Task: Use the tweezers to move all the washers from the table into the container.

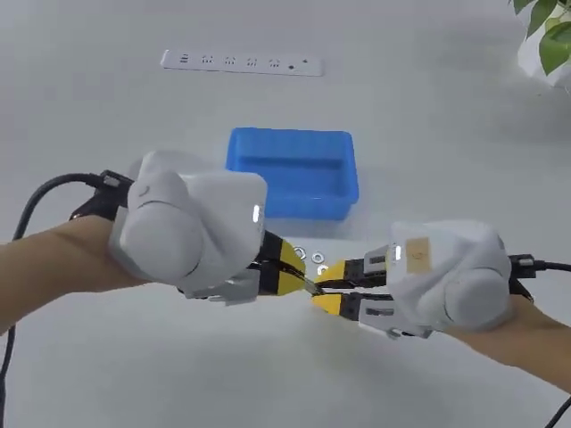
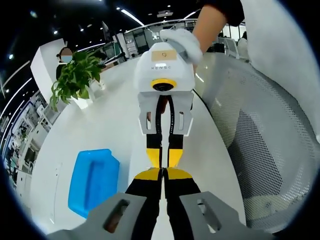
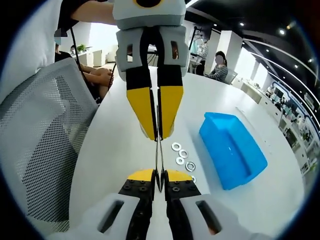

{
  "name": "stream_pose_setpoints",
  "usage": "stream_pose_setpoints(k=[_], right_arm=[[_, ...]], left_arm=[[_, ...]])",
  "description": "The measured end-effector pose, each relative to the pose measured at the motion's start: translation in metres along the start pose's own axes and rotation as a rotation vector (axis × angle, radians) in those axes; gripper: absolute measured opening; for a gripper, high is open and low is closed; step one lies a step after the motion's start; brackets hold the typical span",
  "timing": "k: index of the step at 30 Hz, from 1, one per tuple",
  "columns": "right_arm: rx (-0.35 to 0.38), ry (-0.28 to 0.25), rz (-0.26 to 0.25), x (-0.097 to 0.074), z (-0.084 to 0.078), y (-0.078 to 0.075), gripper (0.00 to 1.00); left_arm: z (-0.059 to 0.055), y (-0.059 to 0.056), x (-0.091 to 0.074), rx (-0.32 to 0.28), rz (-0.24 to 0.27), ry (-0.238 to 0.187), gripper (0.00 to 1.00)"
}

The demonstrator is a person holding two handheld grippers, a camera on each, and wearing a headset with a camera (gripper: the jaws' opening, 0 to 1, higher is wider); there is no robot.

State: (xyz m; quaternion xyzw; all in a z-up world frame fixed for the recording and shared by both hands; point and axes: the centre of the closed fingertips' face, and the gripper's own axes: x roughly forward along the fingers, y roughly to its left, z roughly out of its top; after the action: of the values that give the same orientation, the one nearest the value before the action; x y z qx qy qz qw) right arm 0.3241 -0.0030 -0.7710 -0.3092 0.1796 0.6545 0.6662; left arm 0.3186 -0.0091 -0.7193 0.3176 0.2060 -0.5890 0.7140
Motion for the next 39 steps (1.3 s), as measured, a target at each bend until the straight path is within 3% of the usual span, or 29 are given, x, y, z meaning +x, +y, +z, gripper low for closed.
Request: stream_pose_setpoints(k=[7,14,20,35,39], right_arm=[[0.005,0.008,0.016,-0.006,-0.007,-0.004,0.09],[0.026,-0.004,0.015,-0.006,-0.008,-0.006,0.10],[-0.003,-0.001,0.030,-0.005,-0.009,-0.003,0.09],[0.032,-0.019,0.023,-0.003,-0.008,-0.004,0.07],[0.006,-0.011,0.011,-0.001,-0.007,-0.005,0.08]], left_arm=[[0.020,0.007,0.014,-0.035,0.006,-0.087,0.05],[0.026,0.010,0.019,-0.056,0.001,-0.126,0.05],[0.032,0.006,0.024,-0.070,-0.007,-0.158,0.05],[0.031,0.009,0.021,-0.080,0.001,-0.170,0.05],[0.030,0.008,0.019,-0.086,0.004,-0.168,0.05]])
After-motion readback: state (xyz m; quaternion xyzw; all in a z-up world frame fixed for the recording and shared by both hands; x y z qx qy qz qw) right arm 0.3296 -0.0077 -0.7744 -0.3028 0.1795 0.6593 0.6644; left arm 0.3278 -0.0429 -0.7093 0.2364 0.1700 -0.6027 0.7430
